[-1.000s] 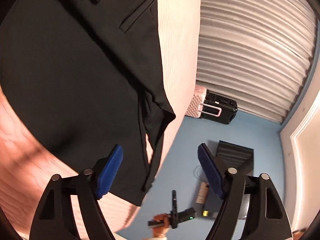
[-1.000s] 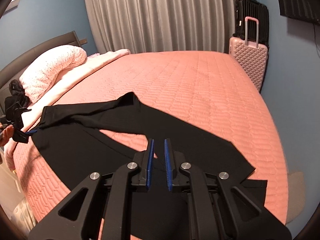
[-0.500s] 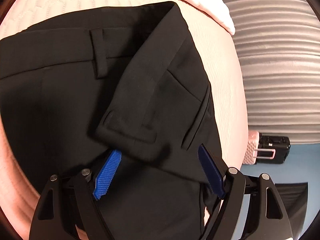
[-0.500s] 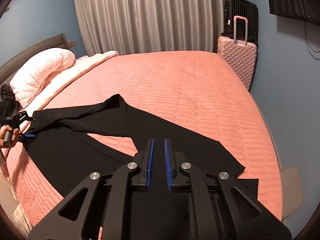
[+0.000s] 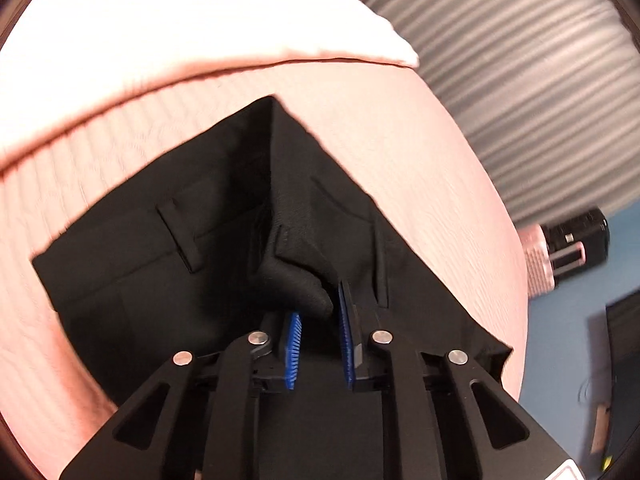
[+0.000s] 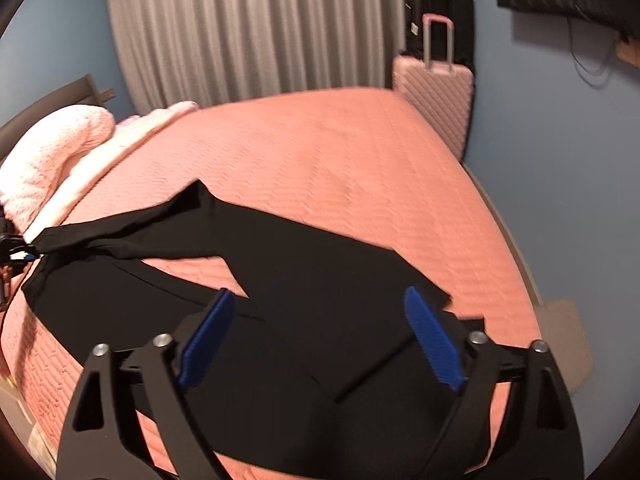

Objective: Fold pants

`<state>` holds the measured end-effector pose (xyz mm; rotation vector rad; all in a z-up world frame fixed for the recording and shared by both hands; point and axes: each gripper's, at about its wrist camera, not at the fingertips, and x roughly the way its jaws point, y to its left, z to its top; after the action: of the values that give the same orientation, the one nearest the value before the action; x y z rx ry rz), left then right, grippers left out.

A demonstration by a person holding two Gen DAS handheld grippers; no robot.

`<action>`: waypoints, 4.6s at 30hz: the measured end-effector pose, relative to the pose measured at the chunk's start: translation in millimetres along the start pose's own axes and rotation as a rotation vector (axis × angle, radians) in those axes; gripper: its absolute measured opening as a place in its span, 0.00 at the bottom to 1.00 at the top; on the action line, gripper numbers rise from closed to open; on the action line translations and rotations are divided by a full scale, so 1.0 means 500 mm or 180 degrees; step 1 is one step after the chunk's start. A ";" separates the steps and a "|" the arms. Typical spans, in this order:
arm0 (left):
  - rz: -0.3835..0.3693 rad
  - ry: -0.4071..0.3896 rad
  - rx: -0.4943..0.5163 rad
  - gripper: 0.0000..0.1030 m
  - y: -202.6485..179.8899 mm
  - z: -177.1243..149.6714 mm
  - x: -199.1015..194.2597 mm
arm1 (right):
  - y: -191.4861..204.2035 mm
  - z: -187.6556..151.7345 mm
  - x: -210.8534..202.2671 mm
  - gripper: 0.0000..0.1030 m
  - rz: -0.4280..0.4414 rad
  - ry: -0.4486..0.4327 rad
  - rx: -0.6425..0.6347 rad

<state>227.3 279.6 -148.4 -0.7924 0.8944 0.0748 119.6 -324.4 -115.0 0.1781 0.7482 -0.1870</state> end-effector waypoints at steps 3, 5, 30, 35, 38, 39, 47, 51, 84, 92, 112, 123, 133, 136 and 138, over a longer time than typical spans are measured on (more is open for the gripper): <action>0.0016 0.0036 0.0251 0.13 -0.016 -0.005 -0.048 | -0.029 -0.028 0.031 0.84 0.0238 0.0406 0.0310; 0.0001 0.0131 0.0418 0.13 -0.024 -0.010 -0.085 | -0.035 -0.044 0.058 0.84 0.0301 0.0595 0.0371; 0.0712 0.0272 0.1372 0.07 -0.090 -0.153 -0.057 | -0.048 -0.078 0.218 0.25 0.0335 0.1195 0.1061; 0.0791 0.0335 0.1406 0.08 -0.112 -0.165 -0.045 | -0.026 -0.029 0.151 0.05 0.0529 0.1112 0.0780; 0.0841 0.0412 0.1496 0.08 -0.109 -0.163 -0.049 | -0.044 0.016 0.018 0.04 0.0416 0.0974 0.0336; 0.0875 0.0446 0.1522 0.08 -0.105 -0.162 -0.046 | -0.058 0.021 -0.007 0.04 0.0314 0.0978 0.0242; 0.0934 0.0617 0.1280 0.09 -0.062 -0.170 0.009 | -0.156 -0.074 0.049 0.14 -0.1231 0.1475 -0.0222; 0.0844 0.0620 0.0757 0.15 -0.032 -0.145 0.049 | -0.035 -0.045 0.007 0.44 -0.0883 0.0915 -0.0299; 0.0594 0.0911 0.1380 0.06 -0.050 -0.150 -0.027 | 0.252 -0.080 -0.026 0.47 0.0132 0.0832 -0.0435; 0.1086 0.1123 0.1765 0.13 0.038 -0.093 -0.088 | 0.228 -0.116 -0.008 0.48 0.0129 0.1000 -0.0397; 0.1464 -0.0333 0.1794 0.46 0.015 -0.081 -0.297 | 0.771 0.085 0.254 0.60 0.1755 0.1008 -0.1476; 0.1239 -0.0301 0.2210 0.52 -0.114 -0.090 -0.073 | 0.973 0.068 0.488 0.14 0.1888 0.1775 -0.1659; 0.1762 -0.0116 0.2589 0.59 -0.082 -0.072 0.085 | 0.944 0.127 0.482 0.43 0.1356 0.1139 -0.1936; 0.1862 -0.0158 0.2779 0.61 -0.066 -0.073 0.104 | 0.839 0.154 0.369 0.50 0.1422 0.0639 -0.1307; 0.1793 -0.0240 0.2821 0.69 -0.052 -0.062 0.105 | 0.755 0.120 0.309 0.50 0.1322 0.0601 -0.1153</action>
<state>250.1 227.6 -182.3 0.2947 0.9373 0.1832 357.3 11.2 -142.7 0.0031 0.9020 0.3638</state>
